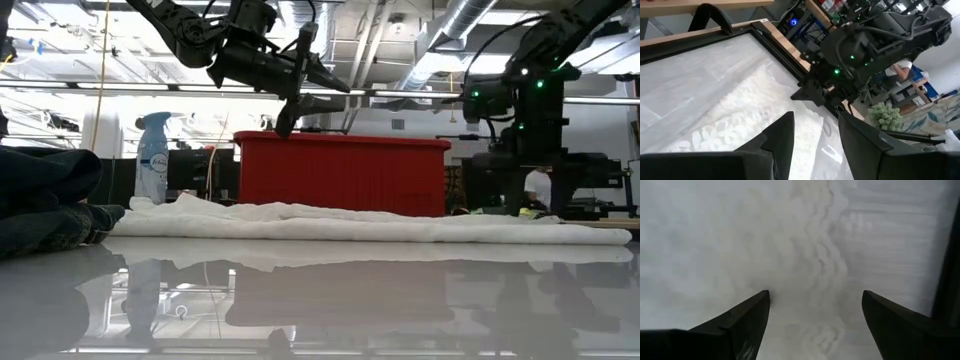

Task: Fold Laundry from Bin
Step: Fold the white dress from the red bin

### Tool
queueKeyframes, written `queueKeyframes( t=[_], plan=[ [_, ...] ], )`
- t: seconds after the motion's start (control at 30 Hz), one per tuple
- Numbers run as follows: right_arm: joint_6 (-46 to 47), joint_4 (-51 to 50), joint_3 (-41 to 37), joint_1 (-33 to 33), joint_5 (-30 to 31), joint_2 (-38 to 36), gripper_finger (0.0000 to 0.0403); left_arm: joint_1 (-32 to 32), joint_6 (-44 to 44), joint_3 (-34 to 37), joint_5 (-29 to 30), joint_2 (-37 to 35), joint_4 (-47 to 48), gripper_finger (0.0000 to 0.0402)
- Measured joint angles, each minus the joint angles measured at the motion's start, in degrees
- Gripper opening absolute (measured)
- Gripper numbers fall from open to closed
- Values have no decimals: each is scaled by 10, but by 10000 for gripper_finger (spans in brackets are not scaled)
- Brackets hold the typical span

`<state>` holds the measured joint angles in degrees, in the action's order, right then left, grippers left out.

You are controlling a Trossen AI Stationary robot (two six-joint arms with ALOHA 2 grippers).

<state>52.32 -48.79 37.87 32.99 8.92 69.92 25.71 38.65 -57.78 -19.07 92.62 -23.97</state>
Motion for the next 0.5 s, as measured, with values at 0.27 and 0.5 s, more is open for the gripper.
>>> queueKeyframes(
  t=[0.27, 0.5],
  plan=[
    [-22, 71, -7, 30, -30, 46, 339, 0, 0, 0, -1, 0, 7, 144],
    [-12, 85, -2, 16, -60, 140, 323, 0, -19, 0, -1, 0, 30, 144]
  ],
)
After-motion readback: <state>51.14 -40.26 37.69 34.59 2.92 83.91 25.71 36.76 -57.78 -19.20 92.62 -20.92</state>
